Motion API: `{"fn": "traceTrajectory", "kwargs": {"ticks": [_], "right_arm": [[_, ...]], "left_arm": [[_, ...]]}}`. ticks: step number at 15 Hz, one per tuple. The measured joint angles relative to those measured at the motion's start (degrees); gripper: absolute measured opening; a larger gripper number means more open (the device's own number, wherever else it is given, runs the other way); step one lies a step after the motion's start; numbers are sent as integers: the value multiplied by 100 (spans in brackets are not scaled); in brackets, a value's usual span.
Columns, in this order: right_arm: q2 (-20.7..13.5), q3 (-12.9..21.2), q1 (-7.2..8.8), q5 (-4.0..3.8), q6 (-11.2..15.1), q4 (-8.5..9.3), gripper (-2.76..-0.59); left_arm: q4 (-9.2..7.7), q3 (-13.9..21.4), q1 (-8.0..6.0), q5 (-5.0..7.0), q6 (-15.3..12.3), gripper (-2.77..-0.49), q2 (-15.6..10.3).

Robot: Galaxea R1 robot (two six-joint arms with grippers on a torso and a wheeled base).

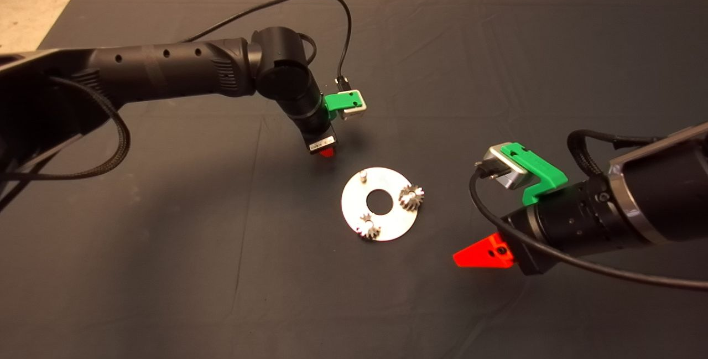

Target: Install three planetary gears onto the carrier pins

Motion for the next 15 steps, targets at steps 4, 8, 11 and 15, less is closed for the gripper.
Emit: {"fn": "traceTrajectory", "kwargs": {"ticks": [4,8,11,15], "right_arm": [[0,0,2,1,0,0,-102],[0,0,3,0,0,0,-102],[0,0,17,0,-2,2,-102],[1,0,17,0,-7,2,-102]], "left_arm": [[-50,-11,0,-10,0,-150,0],[-310,-94,0,-111,2,-150,-5],[-325,-94,0,-151,2,-150,-2],[-328,-171,11,-308,2,-150,13]]}}
